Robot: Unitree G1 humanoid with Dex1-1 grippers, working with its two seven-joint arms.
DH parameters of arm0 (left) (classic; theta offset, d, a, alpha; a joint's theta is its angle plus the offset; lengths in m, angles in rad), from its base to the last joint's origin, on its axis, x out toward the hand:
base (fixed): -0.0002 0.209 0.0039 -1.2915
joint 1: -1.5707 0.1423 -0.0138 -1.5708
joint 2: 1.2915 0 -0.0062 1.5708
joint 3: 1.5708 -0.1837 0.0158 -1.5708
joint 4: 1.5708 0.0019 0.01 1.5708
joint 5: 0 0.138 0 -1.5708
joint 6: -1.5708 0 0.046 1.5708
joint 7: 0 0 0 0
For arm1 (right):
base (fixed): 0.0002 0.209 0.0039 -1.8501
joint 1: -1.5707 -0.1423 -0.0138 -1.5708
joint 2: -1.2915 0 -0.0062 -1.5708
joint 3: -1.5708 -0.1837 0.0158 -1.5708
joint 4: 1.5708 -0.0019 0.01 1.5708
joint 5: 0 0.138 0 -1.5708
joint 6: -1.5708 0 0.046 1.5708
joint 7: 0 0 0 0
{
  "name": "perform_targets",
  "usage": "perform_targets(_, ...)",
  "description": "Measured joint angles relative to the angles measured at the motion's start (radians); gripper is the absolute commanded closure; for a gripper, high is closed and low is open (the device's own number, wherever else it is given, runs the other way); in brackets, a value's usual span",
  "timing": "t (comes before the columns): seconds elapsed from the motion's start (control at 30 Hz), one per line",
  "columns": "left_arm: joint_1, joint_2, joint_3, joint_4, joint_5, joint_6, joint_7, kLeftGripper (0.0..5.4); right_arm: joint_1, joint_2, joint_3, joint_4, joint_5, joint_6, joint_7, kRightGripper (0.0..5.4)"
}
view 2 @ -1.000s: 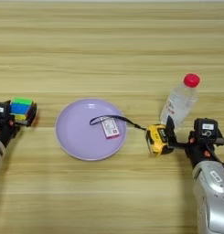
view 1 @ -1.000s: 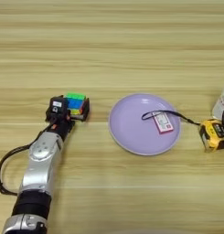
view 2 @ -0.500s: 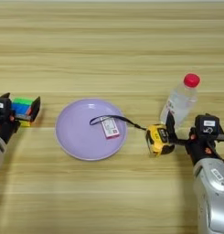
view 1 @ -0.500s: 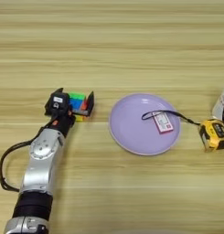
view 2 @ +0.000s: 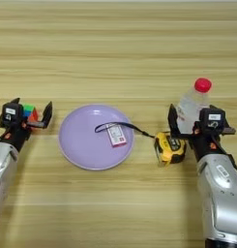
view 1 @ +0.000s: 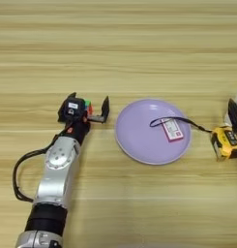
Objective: Move the objects on the table
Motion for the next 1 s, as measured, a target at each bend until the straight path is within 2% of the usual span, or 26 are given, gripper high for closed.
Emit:
perform_targets(0.1, 0.0, -0.013, -0.001, 0.001, 0.033, -0.007, 0.061, 0.02, -0.015, 0.001, 0.002, 0.022, 0.0, -0.004, 0.0, 0.0)
perform_targets(0.17, 0.001, -0.036, 0.001, 0.0, 0.051, -0.007, 0.115, 0.02, -0.032, 0.003, 0.006, 0.046, 0.0, -0.007, 0.001, 0.0)
perform_targets(0.37, 0.018, -0.058, -0.009, -0.018, 0.086, -0.017, 0.177, 0.02, -0.068, 0.015, 0.019, 0.087, -0.001, -0.028, 0.0, 0.0)
perform_targets(0.6, 0.023, -0.061, -0.015, -0.038, 0.091, -0.02, 0.188, 0.02, -0.107, 0.022, 0.018, 0.154, -0.003, -0.066, -0.007, 0.0)
perform_targets(1.0, 0.032, -0.066, -0.034, -0.043, 0.091, -0.024, 0.18, 0.02, -0.12, 0.017, 0.005, 0.208, -0.005, -0.093, -0.017, 0.0)
